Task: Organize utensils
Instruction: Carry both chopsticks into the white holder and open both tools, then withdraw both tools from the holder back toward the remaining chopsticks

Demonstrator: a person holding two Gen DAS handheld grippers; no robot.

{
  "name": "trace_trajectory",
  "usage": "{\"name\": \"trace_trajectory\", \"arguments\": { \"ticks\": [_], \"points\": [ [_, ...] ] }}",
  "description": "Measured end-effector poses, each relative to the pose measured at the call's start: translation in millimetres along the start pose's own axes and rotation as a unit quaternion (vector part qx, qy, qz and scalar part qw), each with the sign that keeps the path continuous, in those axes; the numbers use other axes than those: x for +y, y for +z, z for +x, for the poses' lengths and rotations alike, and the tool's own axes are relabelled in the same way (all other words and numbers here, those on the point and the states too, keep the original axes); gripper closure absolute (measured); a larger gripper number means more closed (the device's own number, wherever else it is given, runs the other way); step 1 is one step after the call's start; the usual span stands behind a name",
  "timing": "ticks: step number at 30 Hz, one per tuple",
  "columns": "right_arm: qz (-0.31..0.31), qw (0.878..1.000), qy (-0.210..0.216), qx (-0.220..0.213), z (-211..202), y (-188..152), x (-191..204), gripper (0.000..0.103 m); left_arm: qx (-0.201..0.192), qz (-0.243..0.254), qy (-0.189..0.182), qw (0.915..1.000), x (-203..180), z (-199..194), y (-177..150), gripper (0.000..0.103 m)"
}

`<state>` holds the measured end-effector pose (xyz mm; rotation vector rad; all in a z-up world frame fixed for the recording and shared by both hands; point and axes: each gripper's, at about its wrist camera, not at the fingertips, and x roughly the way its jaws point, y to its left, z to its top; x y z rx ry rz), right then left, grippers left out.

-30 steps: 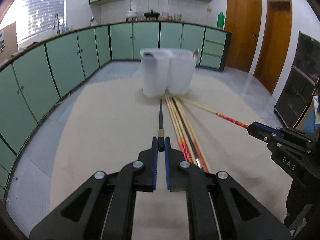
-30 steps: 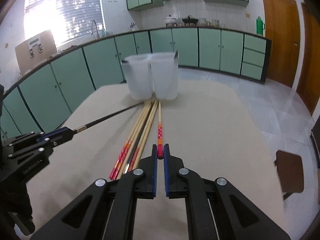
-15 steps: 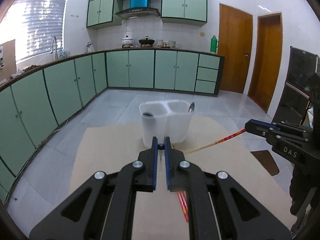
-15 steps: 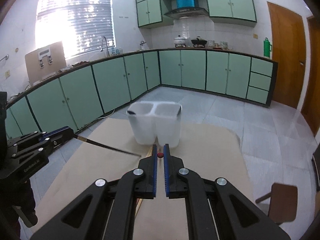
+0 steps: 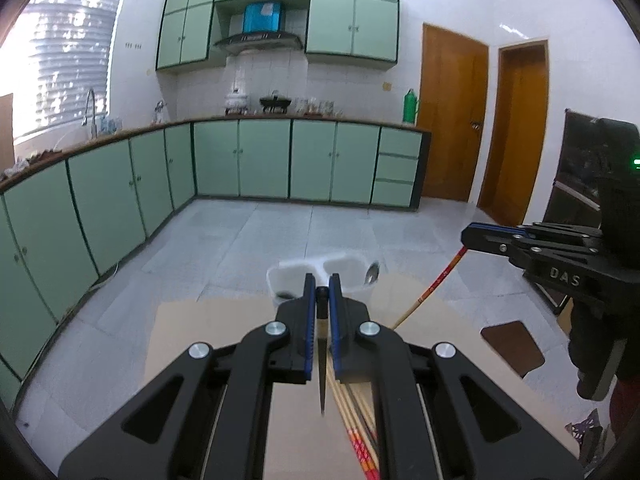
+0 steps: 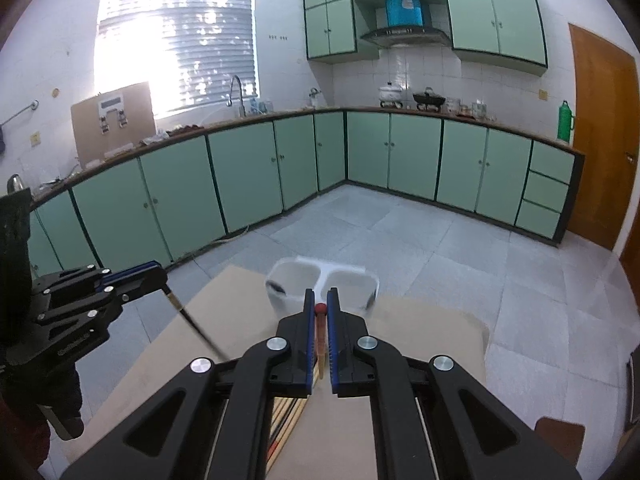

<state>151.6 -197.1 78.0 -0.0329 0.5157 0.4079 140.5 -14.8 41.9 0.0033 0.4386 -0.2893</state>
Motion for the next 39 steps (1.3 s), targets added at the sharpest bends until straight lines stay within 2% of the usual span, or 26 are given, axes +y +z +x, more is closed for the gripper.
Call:
{"name": "trace_trajectory", "arguments": {
  "ticks": [9, 15, 18, 23, 27, 31, 33, 34, 35, 37, 39],
  "points": [
    [-0.022, 0.998, 0.007, -0.052, -20, 74, -3, 0.097, -0.078, 0.025, -0.016, 0.9965, -14, -4, 69, 0.097],
    [-0.03, 0.999, -0.009, -0.041, 7, 98, -7, 0.097, -0.119, 0.034, -0.007, 0.9923, -21, 25, 110, 0.097],
    [-0.03, 0.999, -0.019, -0.034, 26, 99, -9, 0.097, -0.118, 0.025, -0.005, 0.9927, -17, 49, 114, 0.097],
    [-0.036, 0.999, -0.037, -0.008, 67, 87, -11, 0.097, -0.105, 0.011, 0.008, 0.9944, -3, 100, 103, 0.097],
    [-0.025, 0.999, -0.031, 0.016, 95, 73, -14, 0.097, -0.071, -0.005, 0.004, 0.9975, 9, 130, 88, 0.097],
    [-0.014, 0.999, -0.028, 0.04, 114, 60, -20, 0.097, -0.048, -0.005, 0.006, 0.9988, 17, 141, 74, 0.096],
    [-0.011, 0.999, -0.03, 0.044, 117, 55, -23, 0.091, -0.043, 0.0, 0.007, 0.9991, 19, 139, 69, 0.095],
    [-0.01, 0.998, -0.034, 0.043, 117, 54, -24, 0.079, -0.042, 0.002, 0.008, 0.9991, 21, 137, 67, 0.09],
    [-0.01, 0.998, -0.038, 0.041, 116, 52, -25, 0.067, -0.042, 0.003, 0.01, 0.9991, 21, 135, 65, 0.08],
    [-0.007, 0.998, -0.047, 0.036, 112, 49, -28, 0.062, -0.042, 0.001, 0.013, 0.999, 24, 126, 61, 0.072],
    [0.002, 0.998, -0.052, 0.029, 103, 44, -32, 0.058, -0.043, 0.001, 0.016, 0.9989, 24, 115, 56, 0.069]
  ]
}}
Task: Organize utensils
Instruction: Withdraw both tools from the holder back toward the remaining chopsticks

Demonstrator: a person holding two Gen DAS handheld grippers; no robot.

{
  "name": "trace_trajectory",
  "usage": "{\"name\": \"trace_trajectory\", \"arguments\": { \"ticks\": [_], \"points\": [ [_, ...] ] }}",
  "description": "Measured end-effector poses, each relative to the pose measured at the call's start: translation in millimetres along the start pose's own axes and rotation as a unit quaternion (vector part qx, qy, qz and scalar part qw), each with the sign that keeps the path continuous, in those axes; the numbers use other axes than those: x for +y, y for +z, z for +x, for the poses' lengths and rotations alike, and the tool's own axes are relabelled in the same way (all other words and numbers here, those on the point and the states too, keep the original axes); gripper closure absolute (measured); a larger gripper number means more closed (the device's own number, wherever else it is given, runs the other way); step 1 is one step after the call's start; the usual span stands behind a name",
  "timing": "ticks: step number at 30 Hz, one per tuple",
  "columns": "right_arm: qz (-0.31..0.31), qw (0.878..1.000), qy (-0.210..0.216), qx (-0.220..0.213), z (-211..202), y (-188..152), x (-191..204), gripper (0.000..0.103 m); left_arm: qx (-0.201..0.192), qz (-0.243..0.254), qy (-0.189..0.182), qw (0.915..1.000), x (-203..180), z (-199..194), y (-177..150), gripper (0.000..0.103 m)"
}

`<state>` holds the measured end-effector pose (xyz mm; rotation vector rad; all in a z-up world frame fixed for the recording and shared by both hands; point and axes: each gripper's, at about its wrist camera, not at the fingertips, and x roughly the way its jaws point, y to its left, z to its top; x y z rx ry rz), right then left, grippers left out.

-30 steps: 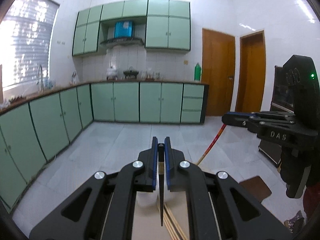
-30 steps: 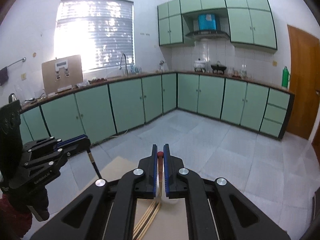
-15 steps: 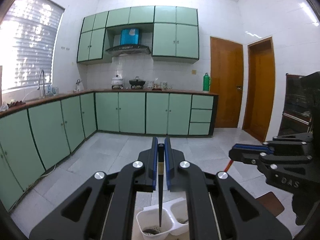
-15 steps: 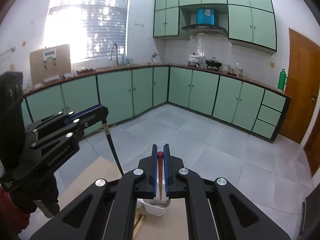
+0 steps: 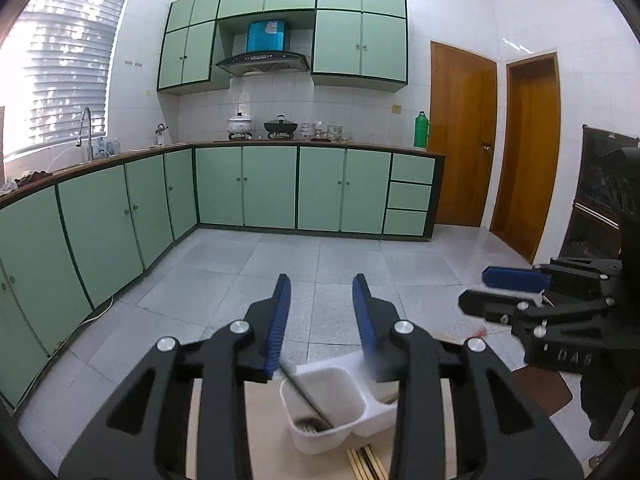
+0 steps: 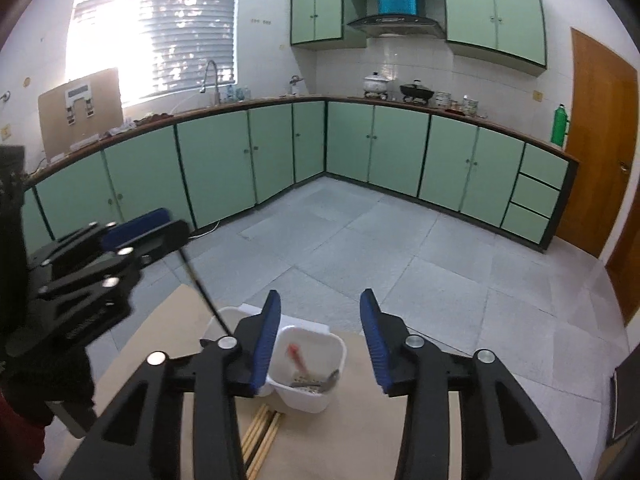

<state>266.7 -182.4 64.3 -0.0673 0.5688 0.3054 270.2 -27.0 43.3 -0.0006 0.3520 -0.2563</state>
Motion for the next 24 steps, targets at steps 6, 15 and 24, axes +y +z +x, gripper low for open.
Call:
{"name": "trace_trajectory", "arguments": {
  "ticks": [6, 15, 24],
  "points": [
    [0.013, 0.999, -0.031, -0.027, -32, -22, -9, 0.036, -0.004, 0.005, 0.02, 0.9998, -2, -39, -17, 0.051],
    [0.067, 0.997, -0.032, -0.017, -63, -92, -17, 0.03, 0.028, -0.022, 0.046, 0.9983, 3, -87, -78, 0.04],
    [0.112, 0.992, -0.046, 0.043, -53, -192, 7, 0.027, 0.138, -0.06, 0.066, 0.9864, 8, -97, -177, 0.037]
  ]
}}
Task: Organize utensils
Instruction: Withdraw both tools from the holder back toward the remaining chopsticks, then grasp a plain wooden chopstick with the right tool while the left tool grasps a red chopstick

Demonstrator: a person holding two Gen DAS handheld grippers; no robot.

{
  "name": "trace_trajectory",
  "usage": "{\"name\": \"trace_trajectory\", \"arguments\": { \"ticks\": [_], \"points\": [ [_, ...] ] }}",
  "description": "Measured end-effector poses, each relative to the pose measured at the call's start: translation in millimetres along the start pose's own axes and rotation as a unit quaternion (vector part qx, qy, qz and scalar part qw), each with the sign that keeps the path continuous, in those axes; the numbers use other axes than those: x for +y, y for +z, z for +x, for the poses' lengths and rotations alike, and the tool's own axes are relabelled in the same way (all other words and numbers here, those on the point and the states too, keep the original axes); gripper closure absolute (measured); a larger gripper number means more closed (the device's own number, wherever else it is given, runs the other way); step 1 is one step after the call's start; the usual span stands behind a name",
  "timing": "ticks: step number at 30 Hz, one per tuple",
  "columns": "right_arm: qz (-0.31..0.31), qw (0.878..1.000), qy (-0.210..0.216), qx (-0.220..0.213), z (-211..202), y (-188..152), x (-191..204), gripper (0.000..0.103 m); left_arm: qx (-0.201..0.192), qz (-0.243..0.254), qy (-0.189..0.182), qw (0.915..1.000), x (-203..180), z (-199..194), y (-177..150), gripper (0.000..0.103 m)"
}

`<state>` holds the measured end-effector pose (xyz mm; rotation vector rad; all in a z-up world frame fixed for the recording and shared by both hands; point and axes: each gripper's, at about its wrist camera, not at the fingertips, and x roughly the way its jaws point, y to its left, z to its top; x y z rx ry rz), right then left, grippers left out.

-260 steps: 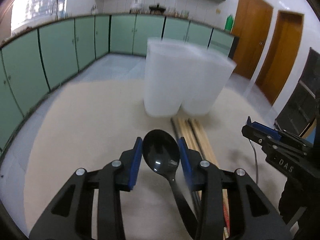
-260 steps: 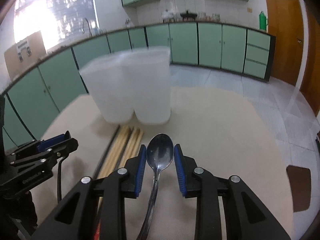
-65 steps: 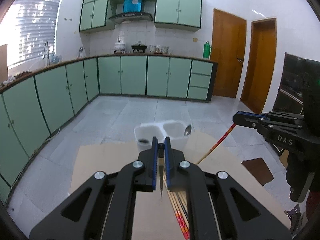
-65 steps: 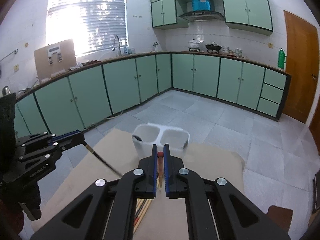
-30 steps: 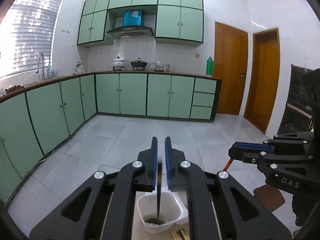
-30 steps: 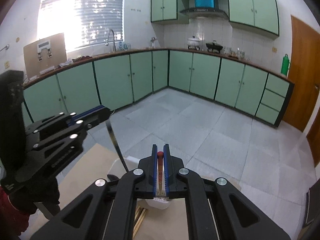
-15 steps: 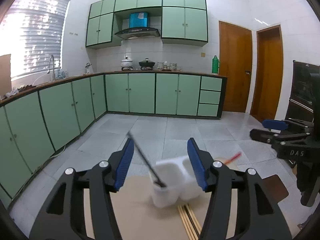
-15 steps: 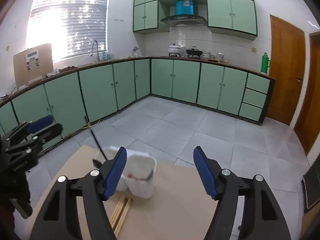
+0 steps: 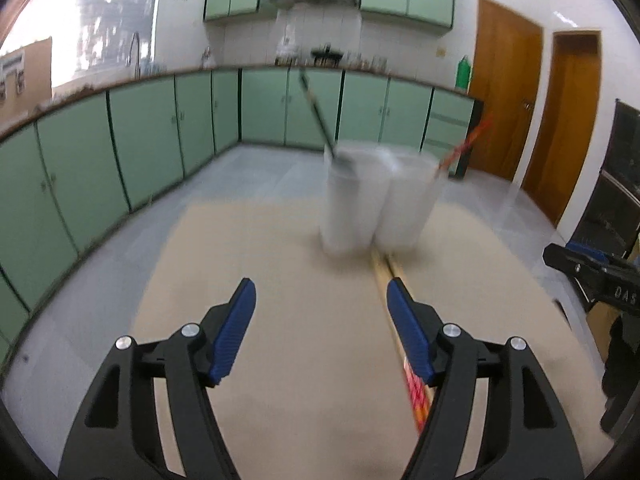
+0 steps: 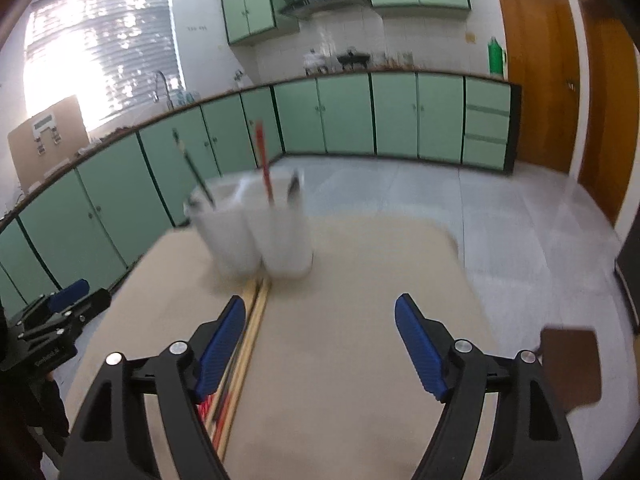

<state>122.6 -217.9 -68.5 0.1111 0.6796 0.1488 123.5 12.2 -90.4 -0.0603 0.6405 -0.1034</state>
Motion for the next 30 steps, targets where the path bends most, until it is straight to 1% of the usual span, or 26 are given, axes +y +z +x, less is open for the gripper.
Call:
{"name": "trace_trajectory", "arguments": {
  "ticks": [3, 6, 9, 12, 15, 17, 22, 30],
  "points": [
    [0.001, 1.0, -0.005, 0.022, 5, -31, 6, 0.027, 0.03, -0.004, 0.006, 0.9995, 3, 9, -24, 0.037],
    [-0.004, 0.999, -0.013, 0.039, 8, -55, 16, 0.027, 0.058, -0.003, 0.016, 0.9982, 7, 15, -46, 0.037],
    [-0.008, 0.998, -0.013, 0.053, 8, -77, 20, 0.028, 0.077, -0.003, 0.022, 0.9968, 6, 17, -62, 0.037],
    [-0.018, 0.998, -0.005, 0.068, 9, -94, 33, 0.031, 0.089, -0.002, 0.026, 0.9957, 5, 21, -72, 0.036],
    [-0.033, 0.996, -0.001, 0.081, 11, -102, 43, 0.035, 0.091, -0.006, 0.028, 0.9954, 4, 19, -76, 0.036],
    [-0.04, 0.995, 0.004, 0.088, 11, -104, 49, 0.041, 0.094, -0.001, 0.032, 0.9951, 1, 19, -77, 0.035],
    [-0.059, 0.993, 0.007, 0.101, 13, -109, 60, 0.047, 0.106, 0.004, 0.032, 0.9938, -5, 23, -78, 0.035],
    [-0.077, 0.992, 0.012, 0.103, 14, -108, 72, 0.052, 0.123, -0.004, 0.037, 0.9917, -4, 31, -81, 0.035]
  ]
}}
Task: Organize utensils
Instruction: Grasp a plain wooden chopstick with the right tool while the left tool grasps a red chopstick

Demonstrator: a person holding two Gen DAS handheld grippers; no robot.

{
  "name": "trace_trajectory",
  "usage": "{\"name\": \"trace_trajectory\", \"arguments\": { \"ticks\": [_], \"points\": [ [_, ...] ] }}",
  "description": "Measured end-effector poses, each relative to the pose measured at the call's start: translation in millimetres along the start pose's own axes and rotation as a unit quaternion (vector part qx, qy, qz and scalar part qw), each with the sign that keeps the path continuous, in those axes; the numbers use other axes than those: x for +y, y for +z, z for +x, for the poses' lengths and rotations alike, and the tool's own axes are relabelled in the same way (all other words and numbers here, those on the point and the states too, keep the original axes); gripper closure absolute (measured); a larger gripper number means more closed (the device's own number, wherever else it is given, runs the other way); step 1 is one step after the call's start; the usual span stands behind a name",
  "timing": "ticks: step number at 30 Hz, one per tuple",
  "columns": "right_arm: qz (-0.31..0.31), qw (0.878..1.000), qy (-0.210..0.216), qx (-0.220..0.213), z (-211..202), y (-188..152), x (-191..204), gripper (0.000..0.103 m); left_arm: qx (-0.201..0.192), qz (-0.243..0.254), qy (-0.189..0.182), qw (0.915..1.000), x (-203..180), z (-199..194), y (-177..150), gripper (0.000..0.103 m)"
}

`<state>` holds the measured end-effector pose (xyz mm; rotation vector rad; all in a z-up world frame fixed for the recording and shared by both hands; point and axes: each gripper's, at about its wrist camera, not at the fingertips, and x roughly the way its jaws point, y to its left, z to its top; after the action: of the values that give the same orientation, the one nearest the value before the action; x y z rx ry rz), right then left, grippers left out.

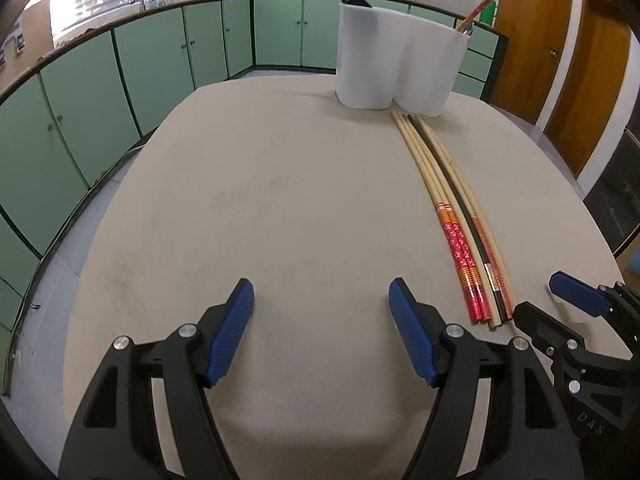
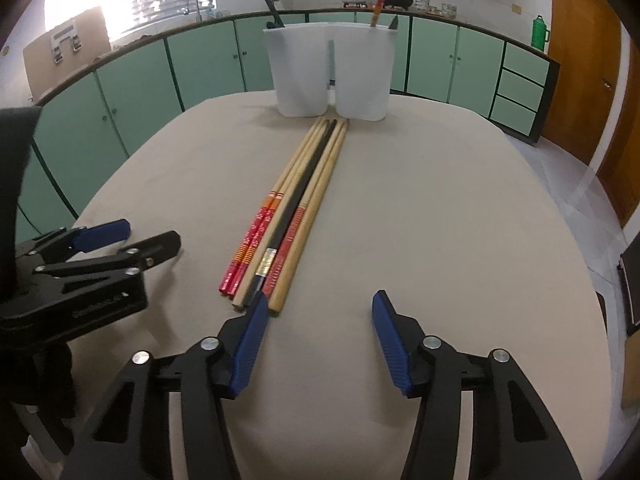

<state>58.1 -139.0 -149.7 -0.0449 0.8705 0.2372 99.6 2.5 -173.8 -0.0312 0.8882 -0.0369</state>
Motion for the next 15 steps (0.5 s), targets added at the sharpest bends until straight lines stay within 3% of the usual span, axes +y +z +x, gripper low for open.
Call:
{"name": "trace_trajectory", "arguments": {
  "ticks": [9, 12, 15],
  "points": [
    [0.012, 1.0, -0.022, 0.006, 1, 2, -8, 0.053, 0.004, 0.004, 0.003, 1.0, -2, 4, 3, 0.035],
    [0.017, 1.0, -0.009, 0.003, 1, 1, -9, 0.054, 0.005, 0.005, 0.005, 1.0, -3, 4, 2, 0.034],
    [0.01, 1.0, -0.007, 0.004, 3, 2, -5, 0.063, 0.004, 0.006, 0.005, 1.0, -3, 4, 2, 0.034]
  ]
}}
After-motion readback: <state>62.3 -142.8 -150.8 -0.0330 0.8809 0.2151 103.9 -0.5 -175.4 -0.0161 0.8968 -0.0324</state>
